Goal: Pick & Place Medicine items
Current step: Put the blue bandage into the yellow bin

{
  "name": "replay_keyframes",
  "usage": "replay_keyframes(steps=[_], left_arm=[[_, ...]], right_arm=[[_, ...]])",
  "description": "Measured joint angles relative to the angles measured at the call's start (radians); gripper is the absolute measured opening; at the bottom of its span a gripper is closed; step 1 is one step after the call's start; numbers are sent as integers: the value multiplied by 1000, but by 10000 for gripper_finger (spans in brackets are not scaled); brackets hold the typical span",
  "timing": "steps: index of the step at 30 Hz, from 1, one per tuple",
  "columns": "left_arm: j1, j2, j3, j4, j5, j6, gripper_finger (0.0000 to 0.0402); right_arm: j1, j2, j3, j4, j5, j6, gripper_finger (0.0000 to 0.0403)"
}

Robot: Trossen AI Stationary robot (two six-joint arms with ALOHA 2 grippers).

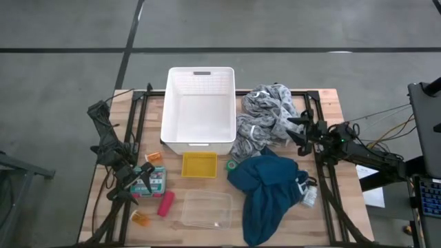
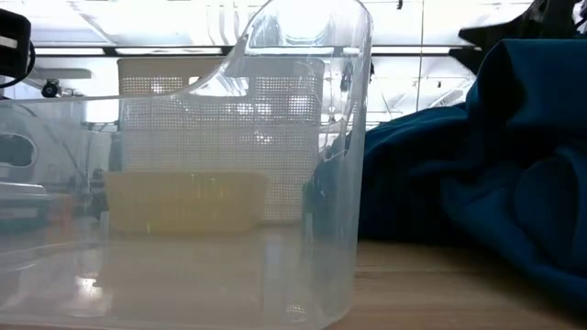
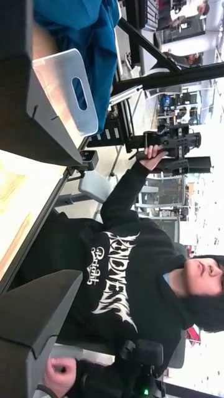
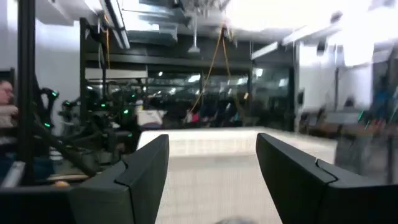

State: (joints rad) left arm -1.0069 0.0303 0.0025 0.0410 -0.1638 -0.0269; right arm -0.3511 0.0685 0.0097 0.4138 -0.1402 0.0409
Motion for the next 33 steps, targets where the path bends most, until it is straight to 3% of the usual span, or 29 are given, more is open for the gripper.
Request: replay_keyframes(steps=[5, 11, 15, 24, 33], left_arm=[[0, 0, 0, 0, 0, 0, 292], [0, 0, 0, 0, 0, 0, 292], [0, 0, 0, 0, 0, 0, 292], [0, 0, 0, 0, 0, 0, 292], [0, 0, 0, 0, 0, 0, 292]], right_arm=[[0, 0, 0, 36, -24, -3, 238], [0, 1, 0, 41, -219, 35, 238], [0, 1, 0, 45, -224, 102, 238], [0, 22, 40, 116, -228, 89, 238], [0, 247, 179, 118, -236, 92, 238]])
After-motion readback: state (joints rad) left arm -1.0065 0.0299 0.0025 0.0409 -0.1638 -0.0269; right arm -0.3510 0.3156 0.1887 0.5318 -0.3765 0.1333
